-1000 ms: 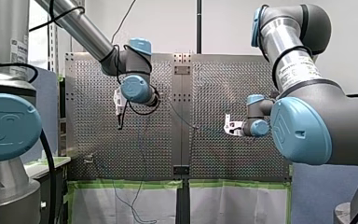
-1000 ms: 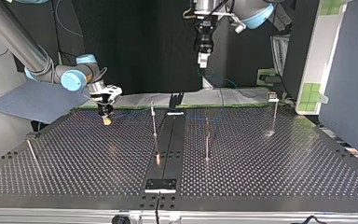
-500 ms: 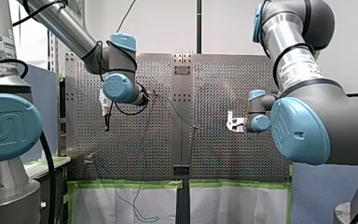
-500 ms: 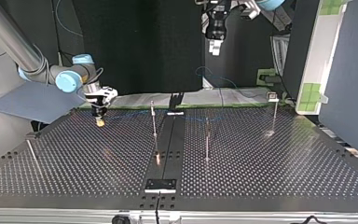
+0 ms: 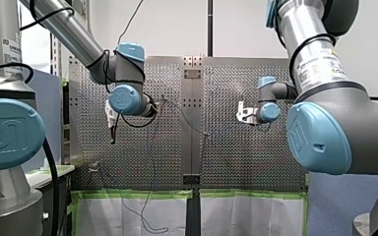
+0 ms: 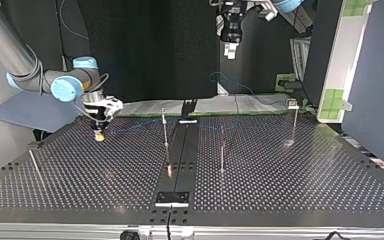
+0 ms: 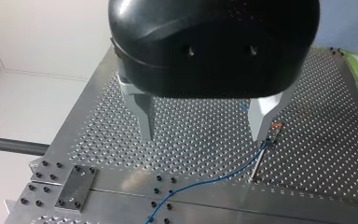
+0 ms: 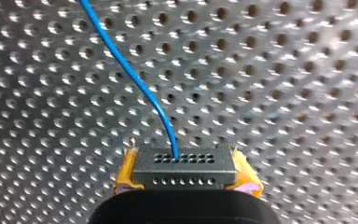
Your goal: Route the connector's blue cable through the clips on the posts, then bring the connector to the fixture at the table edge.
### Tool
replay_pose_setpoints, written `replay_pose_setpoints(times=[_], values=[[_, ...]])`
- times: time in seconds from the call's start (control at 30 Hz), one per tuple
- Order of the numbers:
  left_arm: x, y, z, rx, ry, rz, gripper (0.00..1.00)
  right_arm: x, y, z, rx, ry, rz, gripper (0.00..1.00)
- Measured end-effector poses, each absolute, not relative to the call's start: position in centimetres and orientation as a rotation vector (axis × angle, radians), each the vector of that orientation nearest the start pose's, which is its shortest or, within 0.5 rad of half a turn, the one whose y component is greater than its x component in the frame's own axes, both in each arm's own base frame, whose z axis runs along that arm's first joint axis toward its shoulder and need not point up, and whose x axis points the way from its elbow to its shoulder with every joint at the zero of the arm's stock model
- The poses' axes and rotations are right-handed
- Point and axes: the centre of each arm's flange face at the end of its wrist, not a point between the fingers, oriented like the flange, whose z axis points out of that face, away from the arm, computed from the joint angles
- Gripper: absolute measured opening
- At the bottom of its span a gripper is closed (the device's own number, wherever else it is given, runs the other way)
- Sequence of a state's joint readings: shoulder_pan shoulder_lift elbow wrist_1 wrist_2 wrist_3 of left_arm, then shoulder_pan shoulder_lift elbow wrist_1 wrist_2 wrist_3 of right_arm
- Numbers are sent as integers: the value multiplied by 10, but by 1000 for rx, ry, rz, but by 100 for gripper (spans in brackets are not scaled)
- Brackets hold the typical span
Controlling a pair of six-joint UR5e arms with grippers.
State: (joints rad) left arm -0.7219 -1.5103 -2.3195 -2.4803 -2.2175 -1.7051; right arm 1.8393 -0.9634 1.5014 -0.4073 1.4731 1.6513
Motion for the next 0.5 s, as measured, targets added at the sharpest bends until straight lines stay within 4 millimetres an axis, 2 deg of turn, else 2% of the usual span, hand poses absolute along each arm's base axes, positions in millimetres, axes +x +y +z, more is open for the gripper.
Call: replay_pose_setpoints(times=[0.23, 0.5], values=[[217, -292, 246, -30, 1562, -207, 100, 308, -594, 234, 1513, -1198, 1404, 0], [218, -297, 225, 10, 1610, -191, 100, 299, -584, 275, 1479, -1193, 1374, 0]])
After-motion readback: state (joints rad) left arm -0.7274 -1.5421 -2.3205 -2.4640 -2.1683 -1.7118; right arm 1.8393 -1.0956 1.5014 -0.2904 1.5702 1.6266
